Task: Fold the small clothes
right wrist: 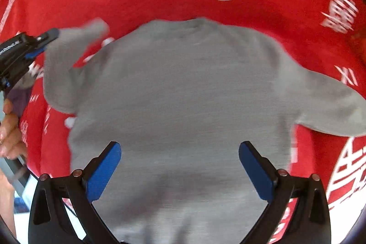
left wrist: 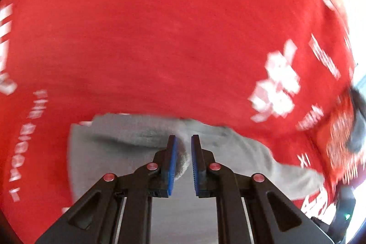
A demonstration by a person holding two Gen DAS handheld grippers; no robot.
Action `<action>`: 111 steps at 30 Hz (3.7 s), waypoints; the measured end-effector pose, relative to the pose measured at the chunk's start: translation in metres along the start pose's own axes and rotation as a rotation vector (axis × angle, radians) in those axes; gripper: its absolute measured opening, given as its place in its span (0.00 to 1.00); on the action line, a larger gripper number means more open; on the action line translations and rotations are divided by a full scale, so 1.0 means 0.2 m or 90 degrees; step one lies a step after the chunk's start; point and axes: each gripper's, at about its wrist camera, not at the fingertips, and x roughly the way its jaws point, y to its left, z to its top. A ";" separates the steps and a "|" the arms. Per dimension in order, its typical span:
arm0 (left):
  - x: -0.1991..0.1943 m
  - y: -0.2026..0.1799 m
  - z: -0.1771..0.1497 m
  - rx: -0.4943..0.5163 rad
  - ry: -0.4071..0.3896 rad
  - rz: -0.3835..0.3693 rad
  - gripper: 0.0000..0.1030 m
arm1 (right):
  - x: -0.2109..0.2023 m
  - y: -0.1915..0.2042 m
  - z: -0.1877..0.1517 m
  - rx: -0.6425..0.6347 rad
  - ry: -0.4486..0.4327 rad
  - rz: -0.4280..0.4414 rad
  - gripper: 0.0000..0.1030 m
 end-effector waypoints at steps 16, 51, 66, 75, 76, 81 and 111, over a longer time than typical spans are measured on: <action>-0.01 0.03 -0.26 0.032 0.076 0.216 1.00 | 0.06 -0.31 0.21 -0.032 -0.026 0.007 1.00; 0.24 0.65 -0.16 -0.042 0.191 0.345 0.97 | 0.58 -0.57 0.44 0.347 -0.009 0.254 0.07; 0.13 0.71 -0.19 0.021 0.235 0.304 0.97 | 0.37 -0.70 0.38 0.202 -0.012 0.155 0.45; 0.28 0.76 -0.11 -0.011 0.253 0.218 0.97 | 0.40 -0.12 0.10 0.061 0.106 0.281 0.45; 0.30 0.76 -0.10 -0.020 0.255 0.200 0.97 | 0.41 -0.09 0.08 0.051 0.115 0.285 0.45; 0.41 0.82 -0.07 -0.068 0.270 0.102 0.92 | 0.44 0.01 0.05 0.053 0.131 0.305 0.45; 0.12 0.59 -0.19 0.002 0.251 0.253 0.50 | 0.29 -0.13 0.07 0.082 0.102 0.273 0.51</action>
